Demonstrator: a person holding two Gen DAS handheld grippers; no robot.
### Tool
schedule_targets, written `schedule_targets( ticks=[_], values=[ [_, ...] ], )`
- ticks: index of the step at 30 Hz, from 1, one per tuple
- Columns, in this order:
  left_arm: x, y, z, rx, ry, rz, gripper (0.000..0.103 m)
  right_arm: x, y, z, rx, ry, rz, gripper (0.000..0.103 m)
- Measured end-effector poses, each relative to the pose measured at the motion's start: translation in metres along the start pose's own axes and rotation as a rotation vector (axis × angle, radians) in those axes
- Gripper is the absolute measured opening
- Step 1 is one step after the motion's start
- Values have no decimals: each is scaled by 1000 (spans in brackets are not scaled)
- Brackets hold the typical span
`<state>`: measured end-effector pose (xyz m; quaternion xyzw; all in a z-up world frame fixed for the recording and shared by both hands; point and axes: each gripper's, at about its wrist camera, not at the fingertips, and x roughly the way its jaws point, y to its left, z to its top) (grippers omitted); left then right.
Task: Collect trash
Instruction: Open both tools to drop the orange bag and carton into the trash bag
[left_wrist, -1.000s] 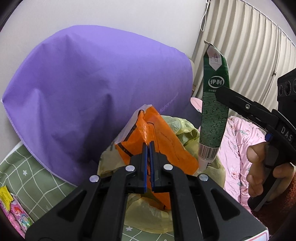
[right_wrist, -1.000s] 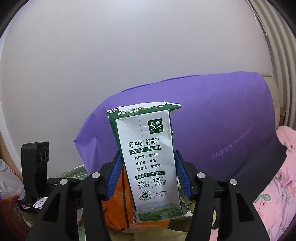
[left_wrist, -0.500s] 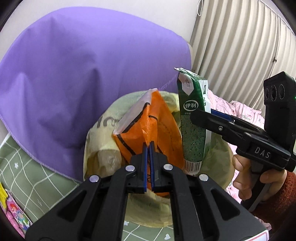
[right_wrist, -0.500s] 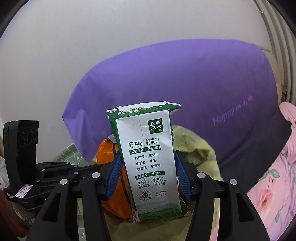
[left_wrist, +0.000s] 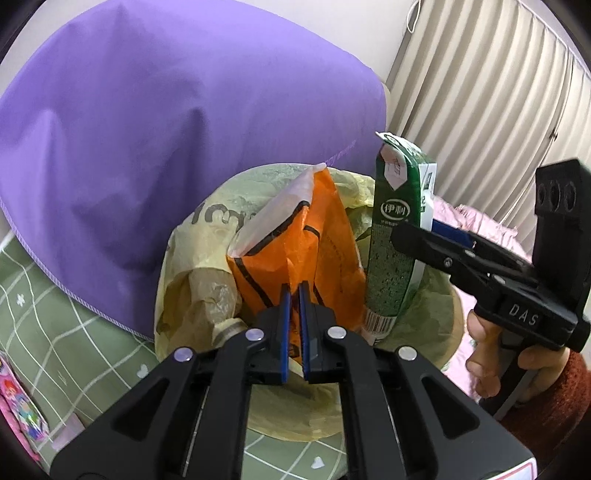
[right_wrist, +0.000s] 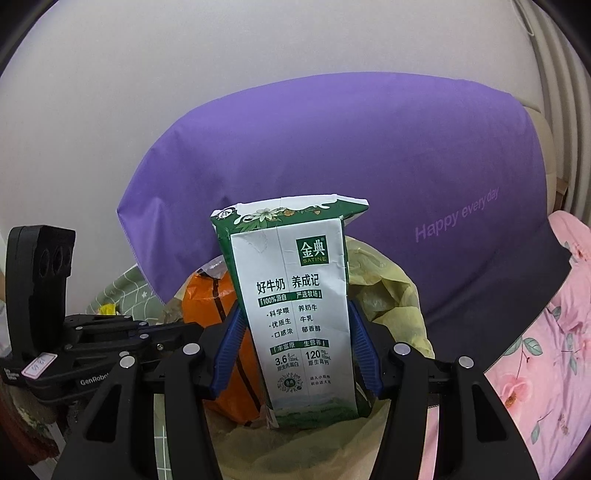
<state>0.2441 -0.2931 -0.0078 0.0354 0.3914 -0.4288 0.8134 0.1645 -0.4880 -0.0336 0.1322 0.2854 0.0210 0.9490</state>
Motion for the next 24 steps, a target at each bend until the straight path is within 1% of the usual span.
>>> schedule_targets(
  ticks=[1, 2, 3, 4, 5, 7, 11, 15, 19, 20, 21, 23, 24],
  values=[
    [-2, 2, -1, -9, -5, -10, 9, 0, 0, 0, -2, 4, -1, 53],
    [-7, 4, -1, -26, -11, -24, 18, -1, 1, 0, -3, 5, -10, 53],
    [-10, 5, -3, -37, -16, -33, 29, -1, 1, 0, -5, 6, -17, 54],
    [-15, 7, -4, -49, -23, -47, 34, -3, 0, 1, -7, 7, -23, 59],
    [-23, 10, -6, -65, -37, -64, 39, -5, 0, 1, -7, 4, -24, 61],
    [-37, 15, -12, -78, -53, -66, 40, -9, 0, 2, -14, -2, -40, 62],
    [-65, 18, -23, -70, -110, -1, 41, -15, 5, 2, -39, -14, -73, 62],
    [-91, 18, -31, -69, -173, 106, 41, -22, 16, 4, -57, -33, -83, 62],
    [-116, 33, -42, -88, -225, 229, 41, -25, 35, 9, -79, -47, -76, 62],
    [-127, 40, -48, -107, -241, 264, 41, -25, 43, 10, -91, -53, -72, 62],
    [-127, 41, -53, -119, -249, 280, 41, -25, 50, 12, -100, -57, -67, 62],
    [-149, 57, -66, -160, -275, 331, 41, -24, 68, 14, -125, -66, -42, 62],
    [-152, 62, -70, -172, -282, 351, 41, -23, 75, 15, -133, -68, -28, 62]
  ],
)
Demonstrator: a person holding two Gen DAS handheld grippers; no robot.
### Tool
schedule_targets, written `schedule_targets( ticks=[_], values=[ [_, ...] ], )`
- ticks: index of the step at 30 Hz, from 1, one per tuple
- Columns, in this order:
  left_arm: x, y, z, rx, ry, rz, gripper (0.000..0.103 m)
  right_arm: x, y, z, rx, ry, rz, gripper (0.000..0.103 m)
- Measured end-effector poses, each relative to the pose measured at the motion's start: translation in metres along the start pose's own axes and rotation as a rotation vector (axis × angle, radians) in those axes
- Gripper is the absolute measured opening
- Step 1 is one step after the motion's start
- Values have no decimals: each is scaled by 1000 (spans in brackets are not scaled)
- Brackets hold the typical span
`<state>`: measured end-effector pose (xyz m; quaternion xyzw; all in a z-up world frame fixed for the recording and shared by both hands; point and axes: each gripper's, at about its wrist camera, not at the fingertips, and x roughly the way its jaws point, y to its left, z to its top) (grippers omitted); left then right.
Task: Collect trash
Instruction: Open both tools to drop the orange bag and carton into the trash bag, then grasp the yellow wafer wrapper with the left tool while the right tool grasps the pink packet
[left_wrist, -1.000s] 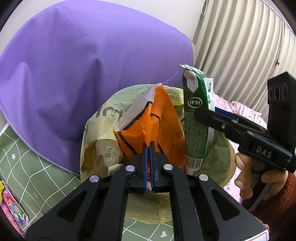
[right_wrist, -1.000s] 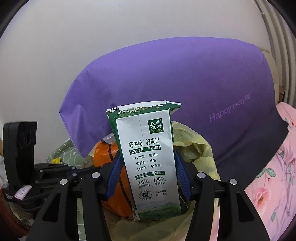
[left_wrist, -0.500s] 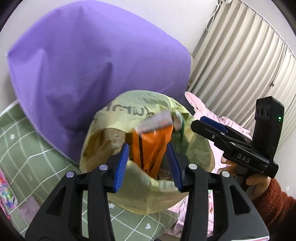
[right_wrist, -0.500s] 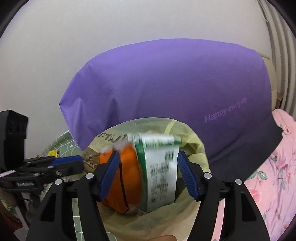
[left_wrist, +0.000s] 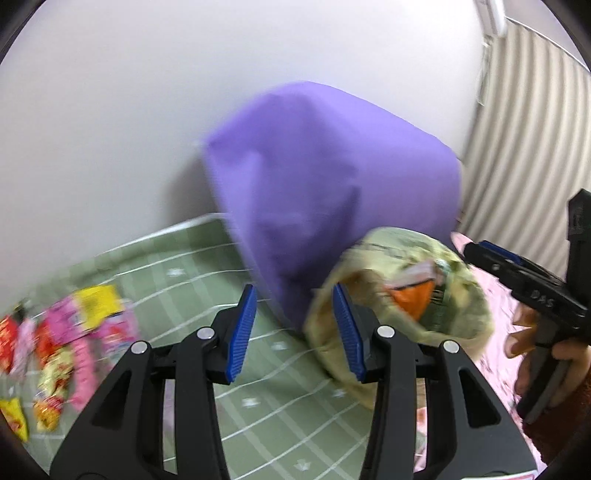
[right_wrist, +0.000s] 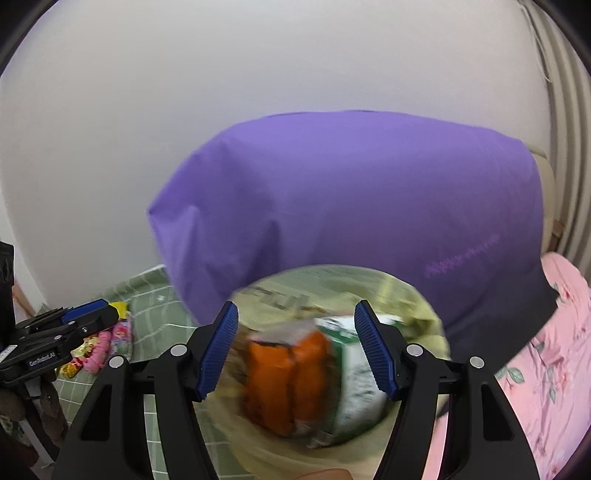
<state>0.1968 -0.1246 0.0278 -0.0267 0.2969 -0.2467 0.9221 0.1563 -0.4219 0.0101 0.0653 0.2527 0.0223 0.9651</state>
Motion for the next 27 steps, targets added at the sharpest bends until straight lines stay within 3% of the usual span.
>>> schedule_targets(
  ticks=[7, 12, 17, 22, 27],
  values=[
    [-40, 89, -26, -107, -47, 229, 41, 25, 62, 6, -55, 12, 135, 63],
    [-68, 170, -66, -265, -11, 413, 41, 49, 100, -3, -80, 60, 230, 64],
    [-95, 233, -111, -442, 22, 585, 41, 74, 137, -19, -142, 132, 262, 64],
    [-119, 271, -140, -567, 25, 718, 41, 98, 157, -34, -162, 214, 301, 62],
    [-121, 298, -160, -709, 62, 754, 41, 113, 169, -44, -180, 242, 300, 61]
  ],
)
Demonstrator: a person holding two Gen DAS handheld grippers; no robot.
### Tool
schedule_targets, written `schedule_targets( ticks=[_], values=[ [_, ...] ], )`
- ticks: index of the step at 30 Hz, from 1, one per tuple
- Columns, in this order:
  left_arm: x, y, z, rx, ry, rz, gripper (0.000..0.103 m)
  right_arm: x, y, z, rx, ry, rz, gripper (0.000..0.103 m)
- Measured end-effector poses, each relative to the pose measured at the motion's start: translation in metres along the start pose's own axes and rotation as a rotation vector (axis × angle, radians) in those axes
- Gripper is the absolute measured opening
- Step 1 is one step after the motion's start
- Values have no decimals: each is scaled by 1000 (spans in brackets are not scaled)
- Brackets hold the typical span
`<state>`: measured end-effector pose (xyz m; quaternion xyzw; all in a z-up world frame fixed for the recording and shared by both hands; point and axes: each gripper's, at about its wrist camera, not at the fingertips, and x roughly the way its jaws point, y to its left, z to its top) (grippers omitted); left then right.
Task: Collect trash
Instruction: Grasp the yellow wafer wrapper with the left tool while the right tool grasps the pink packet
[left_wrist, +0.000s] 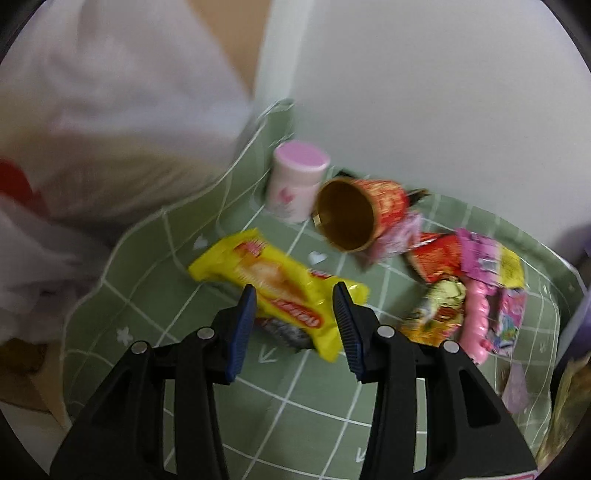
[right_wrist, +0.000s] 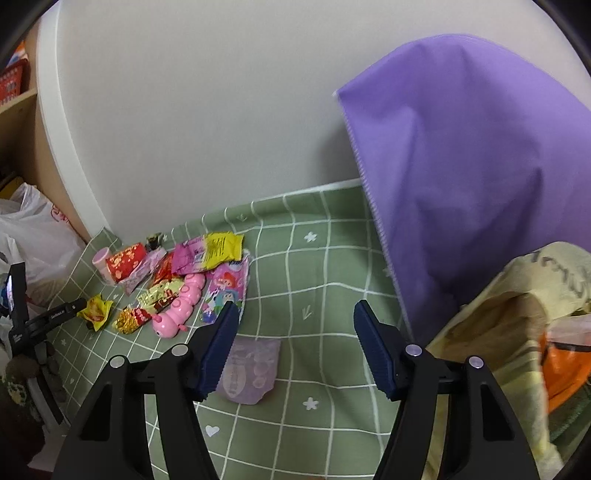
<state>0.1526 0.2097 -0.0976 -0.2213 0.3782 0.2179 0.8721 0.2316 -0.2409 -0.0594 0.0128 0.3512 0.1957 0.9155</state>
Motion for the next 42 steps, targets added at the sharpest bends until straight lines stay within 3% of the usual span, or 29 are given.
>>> schedule_targets(
  ticks=[10, 15, 18, 22, 33, 38, 42],
  values=[
    [34, -2, 4, -20, 67, 38, 41, 34, 14, -7, -71, 86, -20, 61],
    [39, -5, 10, 5, 83, 18, 14, 41, 21, -4, -98, 98, -15, 61],
    [34, -8, 8, 36, 81, -21, 7, 40, 24, -5, -125, 100, -20, 61],
    [22, -12, 5, 66, 85, -81, 6, 43, 28, -11, -142, 118, -11, 61],
    [-34, -19, -22, 189, 94, -336, 5, 48, 34, -39, -153, 139, 8, 61],
    [-34, -31, -28, 231, 107, -336, 6, 55, 40, -54, -160, 163, 10, 61],
    [-40, -28, -30, 244, 103, -321, 6, 62, 34, -56, -88, 165, 53, 59]
  ],
)
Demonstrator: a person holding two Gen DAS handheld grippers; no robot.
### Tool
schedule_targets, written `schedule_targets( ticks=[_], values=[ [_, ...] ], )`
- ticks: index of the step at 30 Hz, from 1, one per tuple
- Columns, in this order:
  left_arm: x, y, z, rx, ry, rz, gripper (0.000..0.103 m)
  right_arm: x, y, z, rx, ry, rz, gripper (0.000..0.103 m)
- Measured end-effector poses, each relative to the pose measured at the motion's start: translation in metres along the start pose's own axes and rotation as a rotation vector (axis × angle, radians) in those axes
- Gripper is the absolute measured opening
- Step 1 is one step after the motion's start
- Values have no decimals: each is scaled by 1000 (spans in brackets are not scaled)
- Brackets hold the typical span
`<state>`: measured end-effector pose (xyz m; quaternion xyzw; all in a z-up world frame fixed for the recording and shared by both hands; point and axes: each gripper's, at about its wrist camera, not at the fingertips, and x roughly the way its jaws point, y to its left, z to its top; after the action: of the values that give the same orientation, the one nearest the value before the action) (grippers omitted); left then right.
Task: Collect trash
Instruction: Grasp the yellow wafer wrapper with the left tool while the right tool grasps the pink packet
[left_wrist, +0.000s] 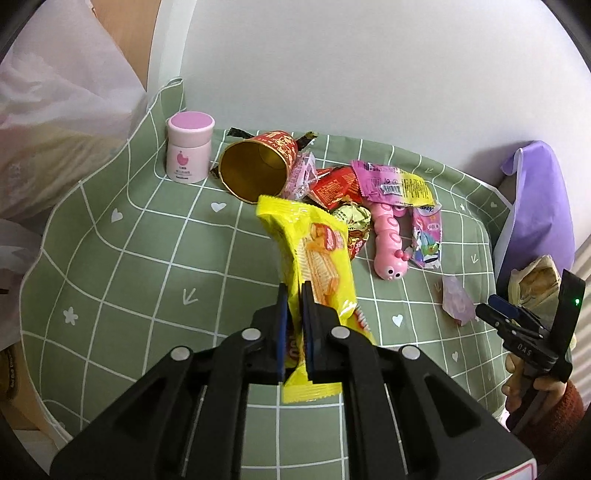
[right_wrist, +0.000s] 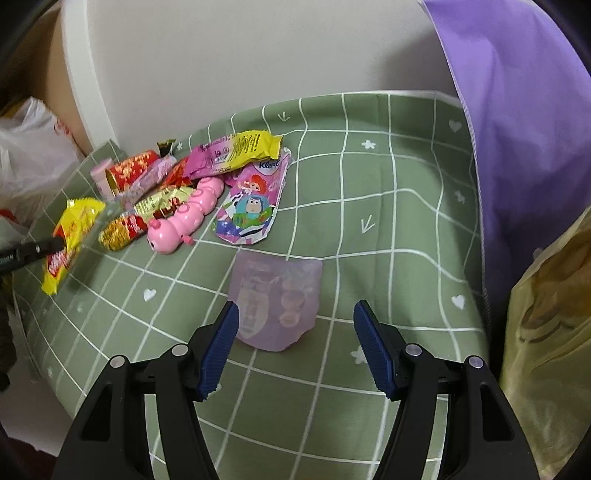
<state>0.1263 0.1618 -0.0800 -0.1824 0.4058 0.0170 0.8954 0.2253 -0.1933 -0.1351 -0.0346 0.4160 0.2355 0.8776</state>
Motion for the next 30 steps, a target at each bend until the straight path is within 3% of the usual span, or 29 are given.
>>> schedule_targets(
  ticks=[2, 8, 14, 16, 18, 25, 30],
  values=[
    [3, 1, 1, -3, 7, 4, 6, 6, -2, 1, 41, 22, 9, 51],
    [7, -2, -4, -13, 26, -4, 7, 3, 0, -9, 122, 19, 8, 50],
    [13, -8, -12, 4, 54, -5, 12, 22, 0, -12, 167, 57, 6, 37],
    [12, -8, -13, 4, 52, -1, 14, 26, 3, -9, 145, 71, 7, 14],
    [9, -8, -14, -1, 48, 1, 16, 23, 4, -4, 144, 65, 46, 6],
    [5, -4, -13, -3, 37, 1, 24, -16, 13, 18, 76, -27, 82, 4],
    [7, 2, -11, -21, 36, 11, 37, -36, 7, 25, 71, -57, 78, 4]
  ],
)
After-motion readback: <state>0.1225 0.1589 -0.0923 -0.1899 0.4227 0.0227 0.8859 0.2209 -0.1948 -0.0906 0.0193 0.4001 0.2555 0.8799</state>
